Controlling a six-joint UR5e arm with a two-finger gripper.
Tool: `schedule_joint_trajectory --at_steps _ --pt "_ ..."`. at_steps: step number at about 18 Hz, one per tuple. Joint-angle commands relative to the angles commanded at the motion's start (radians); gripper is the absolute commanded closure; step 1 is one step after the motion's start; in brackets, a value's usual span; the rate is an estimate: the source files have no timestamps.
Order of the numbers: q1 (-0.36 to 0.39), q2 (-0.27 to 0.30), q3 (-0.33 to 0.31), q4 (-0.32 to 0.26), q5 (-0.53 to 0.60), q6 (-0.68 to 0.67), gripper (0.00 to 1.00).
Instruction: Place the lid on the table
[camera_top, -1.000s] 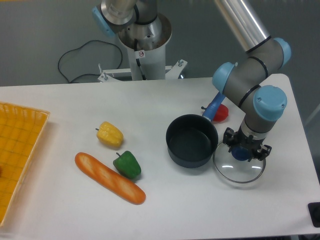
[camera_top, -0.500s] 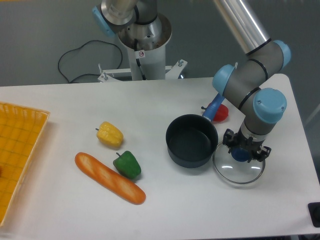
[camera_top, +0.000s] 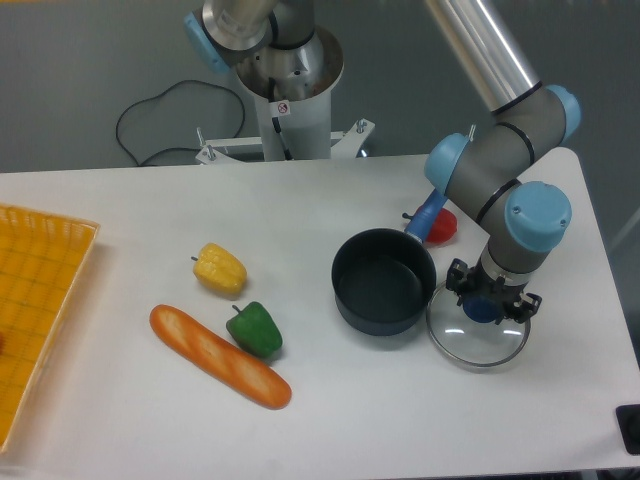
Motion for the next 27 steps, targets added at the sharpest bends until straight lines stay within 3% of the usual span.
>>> schedule_joint_trajectory --at_steps 22,27 --pt "-0.002 -0.008 0.0 0.0 0.002 0.005 0.37" --pt "-0.002 -0.008 0.0 0.002 0.014 0.006 0.3"
